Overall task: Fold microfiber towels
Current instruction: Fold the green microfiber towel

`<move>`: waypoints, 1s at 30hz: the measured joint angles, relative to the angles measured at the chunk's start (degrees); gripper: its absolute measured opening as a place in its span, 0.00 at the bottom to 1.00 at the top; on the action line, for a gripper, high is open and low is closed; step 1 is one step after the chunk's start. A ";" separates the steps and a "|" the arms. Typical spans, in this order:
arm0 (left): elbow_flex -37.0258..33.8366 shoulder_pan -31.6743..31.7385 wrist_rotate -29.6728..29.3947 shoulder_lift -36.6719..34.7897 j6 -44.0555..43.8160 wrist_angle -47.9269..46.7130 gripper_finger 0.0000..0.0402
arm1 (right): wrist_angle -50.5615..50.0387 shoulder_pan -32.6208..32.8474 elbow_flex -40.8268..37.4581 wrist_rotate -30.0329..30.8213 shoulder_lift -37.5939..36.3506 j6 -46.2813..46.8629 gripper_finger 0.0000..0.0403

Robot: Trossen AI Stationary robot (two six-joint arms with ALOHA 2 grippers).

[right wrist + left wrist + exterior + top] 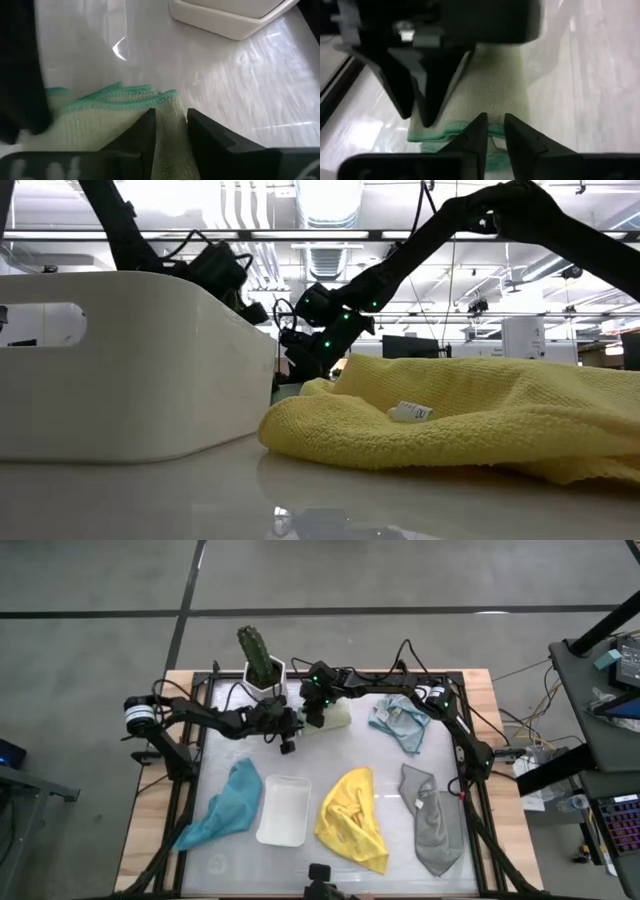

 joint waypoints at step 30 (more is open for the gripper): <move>-0.03 0.69 3.37 1.81 -2.75 -0.51 0.01 | -6.76 0.32 -13.05 0.38 -9.03 1.89 0.11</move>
